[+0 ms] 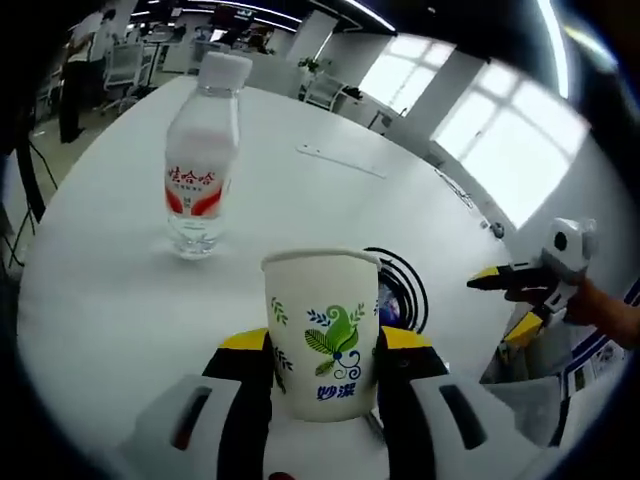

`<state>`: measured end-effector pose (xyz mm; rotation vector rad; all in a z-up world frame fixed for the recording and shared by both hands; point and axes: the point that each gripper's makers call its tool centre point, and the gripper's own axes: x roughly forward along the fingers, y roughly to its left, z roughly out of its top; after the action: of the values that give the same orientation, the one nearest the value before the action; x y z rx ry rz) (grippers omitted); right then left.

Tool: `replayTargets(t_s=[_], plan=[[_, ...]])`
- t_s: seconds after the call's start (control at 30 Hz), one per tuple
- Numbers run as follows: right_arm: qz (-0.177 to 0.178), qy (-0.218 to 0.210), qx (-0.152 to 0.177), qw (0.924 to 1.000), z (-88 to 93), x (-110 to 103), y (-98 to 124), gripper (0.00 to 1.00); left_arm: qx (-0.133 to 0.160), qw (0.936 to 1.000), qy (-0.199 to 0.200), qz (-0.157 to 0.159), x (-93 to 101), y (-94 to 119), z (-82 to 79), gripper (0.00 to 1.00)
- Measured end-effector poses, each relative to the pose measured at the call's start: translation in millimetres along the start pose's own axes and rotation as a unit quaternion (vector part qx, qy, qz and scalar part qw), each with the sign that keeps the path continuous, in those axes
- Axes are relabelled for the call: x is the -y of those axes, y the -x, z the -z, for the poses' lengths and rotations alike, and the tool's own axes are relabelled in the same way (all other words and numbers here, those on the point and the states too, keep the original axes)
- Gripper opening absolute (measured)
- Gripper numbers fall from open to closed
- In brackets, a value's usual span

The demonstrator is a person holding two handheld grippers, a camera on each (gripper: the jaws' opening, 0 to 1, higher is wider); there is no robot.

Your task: Arrange the tabletop items into an orderly group along one side of the table until the central work area is clear of visible clutter.

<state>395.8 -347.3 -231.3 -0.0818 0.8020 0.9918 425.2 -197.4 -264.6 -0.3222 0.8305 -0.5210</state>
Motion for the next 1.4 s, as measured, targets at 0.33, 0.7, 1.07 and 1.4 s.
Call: replayTargets(t_s=[0.33,0.7,1.07,1.4], plan=[[-0.046,0.042,0.013,0.998,-55.0,-19,-23,0.58,-0.008,0.9974,-0.042,0.057,29.9,-8,0.3,0.4],[-0.067,0.047,0.014,0.9965,-69.3,-27,-36,0.56,-0.015,0.992,-0.078,0.098,61.2,-12,1.4,0.4],[-0.092,0.036,0.013,0.995,-68.0,-43,-44,0.4,-0.035,0.9828,-0.129,0.127,84.3,-16,9.8,0.41],[-0.112,0.028,0.008,0.9932,-62.0,-53,-47,0.21,-0.038,0.9783,-0.148,0.14,90.6,-13,8.9,0.41]])
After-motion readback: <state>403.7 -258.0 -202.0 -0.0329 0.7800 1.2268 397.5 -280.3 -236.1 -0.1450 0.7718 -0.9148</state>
